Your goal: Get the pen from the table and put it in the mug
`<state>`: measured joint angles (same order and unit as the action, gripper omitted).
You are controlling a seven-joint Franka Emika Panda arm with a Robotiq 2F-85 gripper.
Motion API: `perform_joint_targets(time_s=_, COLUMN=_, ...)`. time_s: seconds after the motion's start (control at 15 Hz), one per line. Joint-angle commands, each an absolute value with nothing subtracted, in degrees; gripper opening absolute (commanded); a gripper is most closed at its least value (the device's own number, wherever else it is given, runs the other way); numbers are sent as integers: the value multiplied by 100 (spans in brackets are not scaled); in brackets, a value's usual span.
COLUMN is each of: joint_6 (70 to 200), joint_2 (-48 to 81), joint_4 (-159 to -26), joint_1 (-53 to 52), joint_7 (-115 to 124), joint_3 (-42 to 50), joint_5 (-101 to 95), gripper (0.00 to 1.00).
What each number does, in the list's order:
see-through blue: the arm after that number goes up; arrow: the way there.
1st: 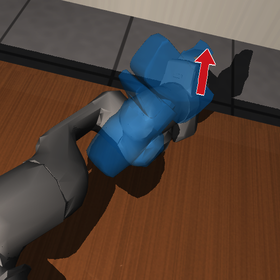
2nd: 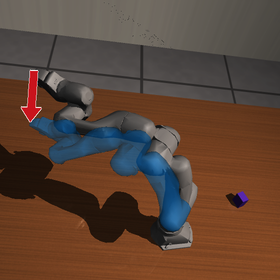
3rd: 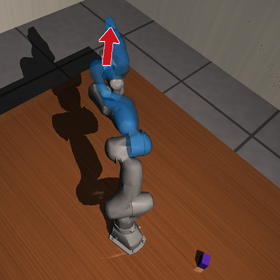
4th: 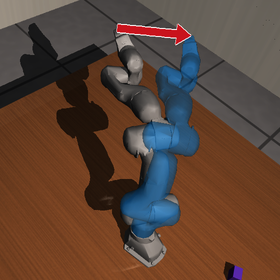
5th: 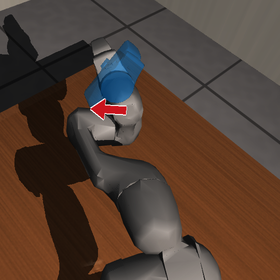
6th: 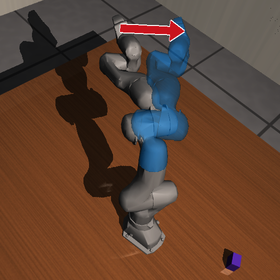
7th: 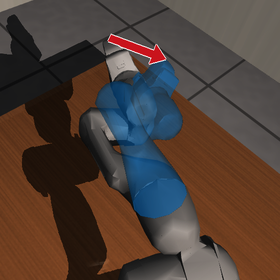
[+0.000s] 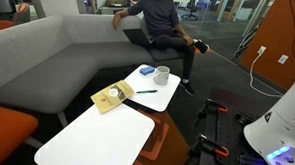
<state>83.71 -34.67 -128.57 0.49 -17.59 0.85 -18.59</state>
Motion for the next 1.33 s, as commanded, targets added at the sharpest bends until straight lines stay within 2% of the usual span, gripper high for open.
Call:
perform_joint_targets(time_s=0.0, joint_6=8327, joint_2=-3460, joint_4=-12833, joint_1=-122, joint_7=-1690, joint_3=204, joint_5=-1913, gripper=100)
perform_joint_targets(time_s=0.53, joint_6=8409, joint_2=-3430, joint_4=-12836, joint_1=-175, joint_7=-1837, joint_3=293, joint_5=-1838, gripper=100)
perform_joint_targets(time_s=0.87, joint_6=9731, joint_2=-2834, joint_4=-12959, joint_1=-325, joint_7=-2886, joint_3=1045, joint_5=-1660, gripper=100)
perform_joint_targets(time_s=1.27, joint_6=11894, joint_2=-1012, joint_4=-12941, joint_1=-193, joint_7=-3576, joint_3=1394, joint_5=-756, gripper=100)
